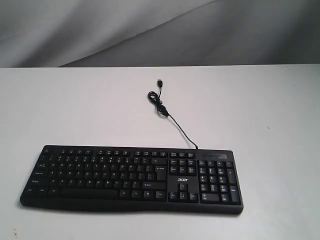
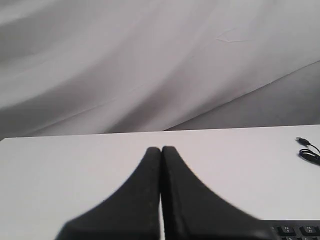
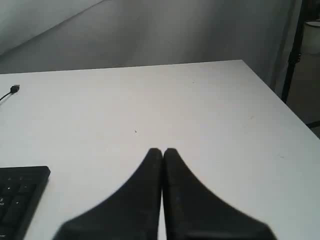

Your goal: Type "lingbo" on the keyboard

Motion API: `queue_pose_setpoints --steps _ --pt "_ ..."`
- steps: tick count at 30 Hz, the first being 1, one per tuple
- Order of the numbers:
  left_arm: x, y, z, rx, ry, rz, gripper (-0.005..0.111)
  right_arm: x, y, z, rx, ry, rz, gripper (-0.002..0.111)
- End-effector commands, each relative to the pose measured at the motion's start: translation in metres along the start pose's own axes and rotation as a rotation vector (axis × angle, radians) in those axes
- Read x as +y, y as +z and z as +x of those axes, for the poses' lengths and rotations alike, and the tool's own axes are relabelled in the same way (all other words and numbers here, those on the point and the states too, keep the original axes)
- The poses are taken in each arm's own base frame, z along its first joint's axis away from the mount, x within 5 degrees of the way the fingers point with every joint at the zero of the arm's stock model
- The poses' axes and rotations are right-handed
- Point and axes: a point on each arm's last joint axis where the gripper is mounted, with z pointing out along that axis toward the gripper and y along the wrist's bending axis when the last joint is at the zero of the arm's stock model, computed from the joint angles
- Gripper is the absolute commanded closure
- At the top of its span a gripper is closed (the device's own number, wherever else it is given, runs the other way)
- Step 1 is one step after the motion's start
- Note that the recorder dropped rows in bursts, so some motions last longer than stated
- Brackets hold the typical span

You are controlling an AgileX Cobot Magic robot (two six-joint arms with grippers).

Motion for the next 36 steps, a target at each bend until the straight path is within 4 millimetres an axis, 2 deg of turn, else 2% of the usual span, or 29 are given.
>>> queue_pose_setpoints --steps 1,8,15,18,21,23,25,28,32,36 --pt "-0.001 0.000 0.000 -0.010 -0.002 0.007 0.106 -0.001 0.000 0.001 -0.004 -0.002 0.009 0.108" --pt "-0.001 0.000 0.000 -0.010 -0.002 0.007 0.106 -0.001 -0.007 -0.033 -0.387 -0.011 0.017 0.108" --pt "-0.001 0.000 0.000 -0.010 -0.002 0.007 0.106 -0.002 -0.015 -0.050 -0.590 0.004 0.020 0.108" --pt "-0.001 0.000 0.000 -0.010 -0.002 0.007 0.106 -0.004 -0.022 -0.059 -0.721 0.142 0.002 0.108" --pt "-0.001 0.000 0.000 -0.010 -0.002 0.007 0.106 -0.008 -0.031 -0.067 -0.861 0.435 -0.094 0.108" --pt "-0.001 0.000 0.000 -0.010 -0.002 0.007 0.106 -0.005 -0.034 -0.070 -0.894 0.406 -0.133 0.108" --pt "-0.001 0.000 0.000 -0.010 -0.002 0.007 0.106 0.002 -0.032 -0.080 -0.854 0.322 -0.167 0.108" --pt "-0.001 0.000 0.000 -0.010 -0.002 0.007 0.106 0.011 -0.021 -0.113 -0.725 0.211 -0.198 0.108" --pt "-0.001 0.000 0.000 -0.010 -0.002 0.007 0.106 0.015 0.014 -0.167 -0.520 0.117 -0.180 0.108" --pt "-0.001 0.000 0.000 -0.010 -0.002 0.007 0.106 0.022 0.081 -0.202 -0.310 0.040 -0.201 0.108"
